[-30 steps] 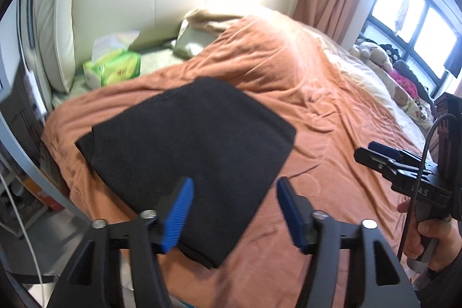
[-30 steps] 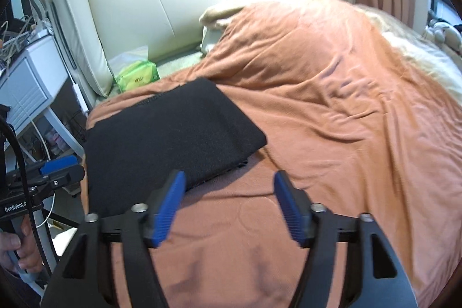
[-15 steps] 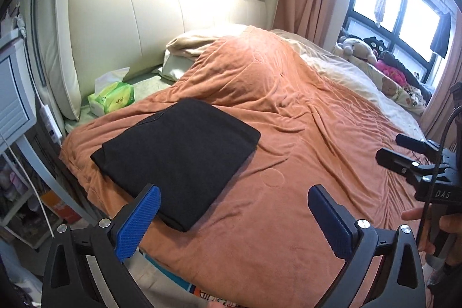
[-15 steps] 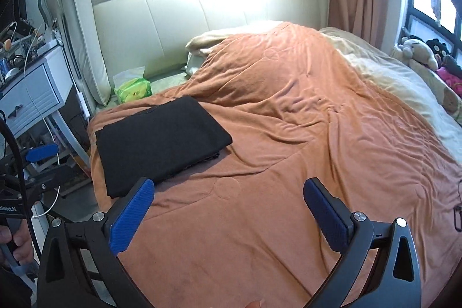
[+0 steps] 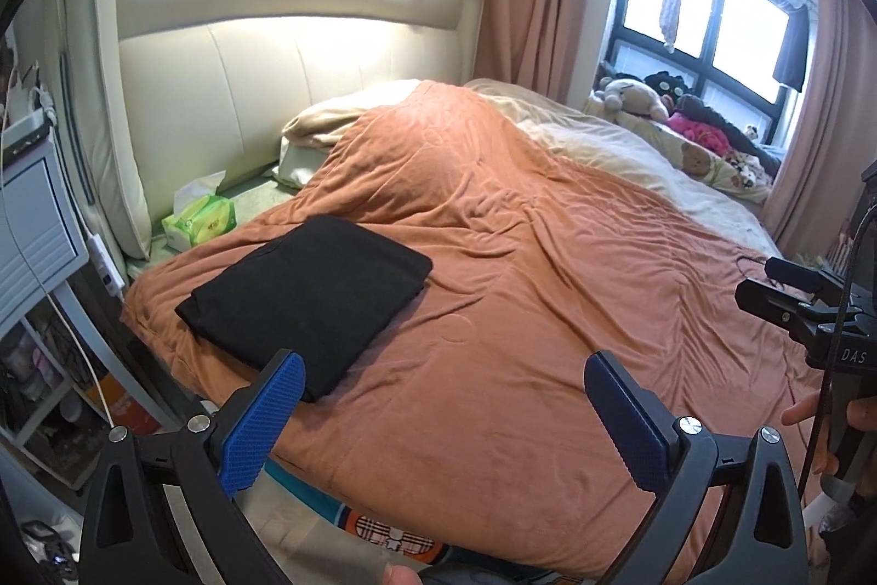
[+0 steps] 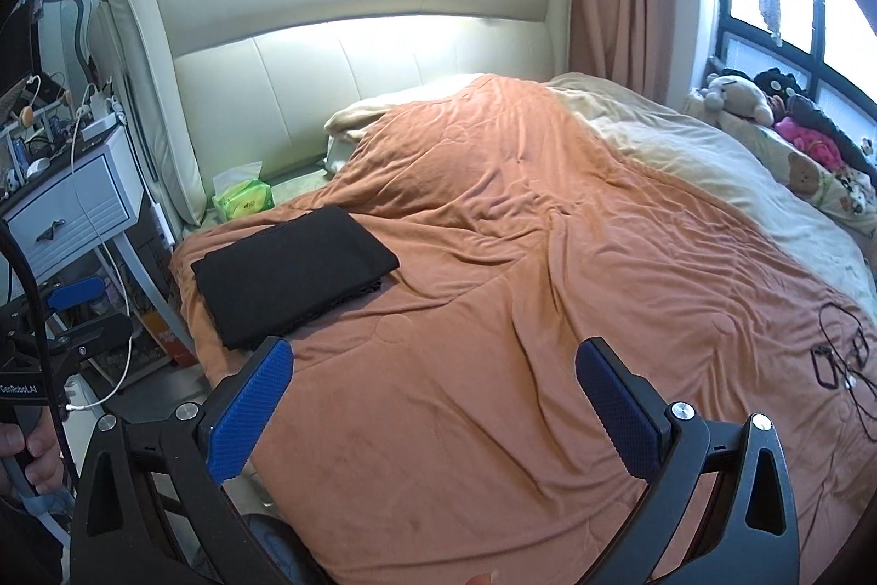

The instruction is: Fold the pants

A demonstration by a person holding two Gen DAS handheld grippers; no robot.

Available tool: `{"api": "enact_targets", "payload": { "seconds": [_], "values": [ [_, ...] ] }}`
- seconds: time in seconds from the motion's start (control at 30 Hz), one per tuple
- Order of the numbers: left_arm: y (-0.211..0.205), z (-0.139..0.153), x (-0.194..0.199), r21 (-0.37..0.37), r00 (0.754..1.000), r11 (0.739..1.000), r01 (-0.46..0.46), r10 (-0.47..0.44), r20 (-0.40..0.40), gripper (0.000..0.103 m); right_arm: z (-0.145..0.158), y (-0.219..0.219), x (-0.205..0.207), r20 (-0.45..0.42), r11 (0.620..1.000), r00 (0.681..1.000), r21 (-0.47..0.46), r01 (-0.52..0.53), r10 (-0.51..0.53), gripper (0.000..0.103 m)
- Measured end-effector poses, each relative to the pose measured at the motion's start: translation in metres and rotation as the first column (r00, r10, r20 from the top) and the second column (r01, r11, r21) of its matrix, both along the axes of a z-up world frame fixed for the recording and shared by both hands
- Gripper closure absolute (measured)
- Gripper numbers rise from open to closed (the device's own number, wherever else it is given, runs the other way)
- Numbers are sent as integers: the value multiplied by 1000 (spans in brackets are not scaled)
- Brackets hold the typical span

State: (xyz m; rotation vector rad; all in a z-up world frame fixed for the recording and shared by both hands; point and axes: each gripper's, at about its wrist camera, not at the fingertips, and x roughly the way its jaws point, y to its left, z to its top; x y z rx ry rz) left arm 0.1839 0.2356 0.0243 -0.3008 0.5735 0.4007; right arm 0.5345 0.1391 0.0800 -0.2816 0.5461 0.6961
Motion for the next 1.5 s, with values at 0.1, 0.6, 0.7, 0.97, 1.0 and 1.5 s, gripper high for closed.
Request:
{"api": "enact_targets", "payload": {
  "seconds": [0.1, 0.6, 0.7, 0.97, 1.0, 1.5],
  "values": [
    [-17, 8, -13, 11, 1000, 1000, 19, -19, 18, 0, 6, -22, -20, 10, 1000, 1000, 5, 18, -18, 0],
    [-101, 21, -54, 62, 987, 988, 142, -147, 67, 0, 18, -124, -118, 84, 991, 988, 42, 128, -131, 0],
    [-116, 20, -62, 77, 983, 984, 158, -164, 79, 0, 17, -141, -134, 86, 986, 983, 52, 158, -162, 0],
    [-157, 14, -84, 101, 973, 973, 208, -217, 85, 0, 7, -173, -180, 128, 976, 969, 72, 204, -212, 0],
    [-160, 14, -86, 107, 972, 972, 211, -220, 85, 0, 5, -176, -186, 125, 976, 969, 76, 205, -213, 0],
    [-196, 0, -129, 143, 948, 953, 268, -287, 139, 0, -15, -198, -259, 97, 944, 946, 151, 294, -310, 0]
  ]
}}
